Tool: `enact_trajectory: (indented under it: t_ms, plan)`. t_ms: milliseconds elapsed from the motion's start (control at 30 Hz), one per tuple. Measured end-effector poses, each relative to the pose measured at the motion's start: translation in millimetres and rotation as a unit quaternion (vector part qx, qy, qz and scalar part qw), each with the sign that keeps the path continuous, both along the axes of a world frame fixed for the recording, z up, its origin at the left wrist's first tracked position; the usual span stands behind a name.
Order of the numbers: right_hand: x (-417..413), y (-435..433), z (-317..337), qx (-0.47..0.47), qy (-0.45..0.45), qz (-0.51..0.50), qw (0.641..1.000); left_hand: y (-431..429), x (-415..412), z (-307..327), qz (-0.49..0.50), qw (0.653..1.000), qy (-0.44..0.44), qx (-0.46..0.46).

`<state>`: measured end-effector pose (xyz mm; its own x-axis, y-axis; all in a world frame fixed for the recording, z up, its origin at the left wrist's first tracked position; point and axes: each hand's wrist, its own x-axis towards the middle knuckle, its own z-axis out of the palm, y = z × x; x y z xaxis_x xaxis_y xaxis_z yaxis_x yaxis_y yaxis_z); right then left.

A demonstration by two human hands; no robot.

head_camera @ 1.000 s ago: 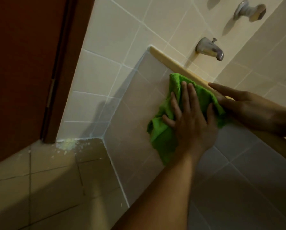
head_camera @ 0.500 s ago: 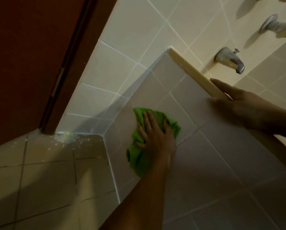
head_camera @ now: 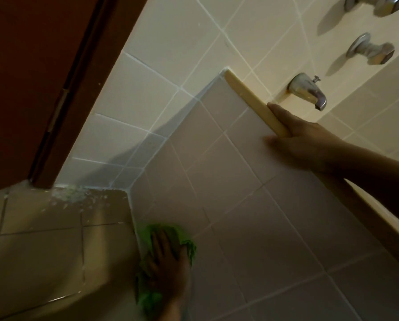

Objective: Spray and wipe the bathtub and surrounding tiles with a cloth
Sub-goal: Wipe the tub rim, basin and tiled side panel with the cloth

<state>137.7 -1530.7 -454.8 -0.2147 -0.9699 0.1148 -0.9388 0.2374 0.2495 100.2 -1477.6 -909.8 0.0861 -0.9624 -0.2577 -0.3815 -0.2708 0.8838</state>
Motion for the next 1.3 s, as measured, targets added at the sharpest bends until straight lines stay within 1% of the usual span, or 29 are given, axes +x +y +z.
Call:
enact_trajectory:
  t_ms: [67,167,233,300,400,567,667,800,900,1067,1300]
  plan:
    - [-1.0,0.3,0.6,0.001,-0.006,0.001,1.000,13.5,5.2,34.8,-0.009,0.999,0.028,-0.020]
    - [-3.0,1.7,1.1,-0.004,-0.024,0.008,1.000,27.8,17.7,84.3,-0.012,0.997,0.066,-0.024]
    - [-4.9,3.5,1.5,-0.014,-0.043,0.011,0.999,32.7,23.4,110.3,-0.049,0.997,0.048,-0.043]
    - [-6.5,5.7,2.2,-0.027,-0.061,0.006,0.998,31.8,25.1,134.5,-0.065,0.995,0.032,-0.069]
    - [-13.1,8.2,4.8,-0.033,-0.084,-0.004,0.996,22.5,31.1,179.2,-0.039,0.991,0.073,-0.106]
    - [-22.3,22.3,7.1,-0.029,-0.152,-0.012,0.988,13.0,46.7,236.0,-0.038,0.975,0.089,-0.201]
    - [-22.9,29.0,7.7,-0.039,-0.180,-0.009,0.983,7.9,54.1,265.1,-0.051,0.965,0.123,-0.226]
    - [-25.6,36.1,6.9,-0.039,-0.197,-0.004,0.980,-12.1,61.9,293.3,-0.068,0.956,0.158,-0.237]
    - [-28.7,39.1,6.8,-0.043,-0.203,0.006,0.978,-33.5,60.8,310.0,-0.064,0.951,0.177,-0.245]
    - [-34.1,39.6,4.7,-0.037,-0.194,0.027,0.980,-66.3,62.9,324.3,-0.053,0.948,0.181,-0.256]
    - [-26.3,41.0,5.5,-0.032,-0.165,0.007,0.986,-118.5,75.0,338.7,-0.066,0.954,0.209,-0.207]
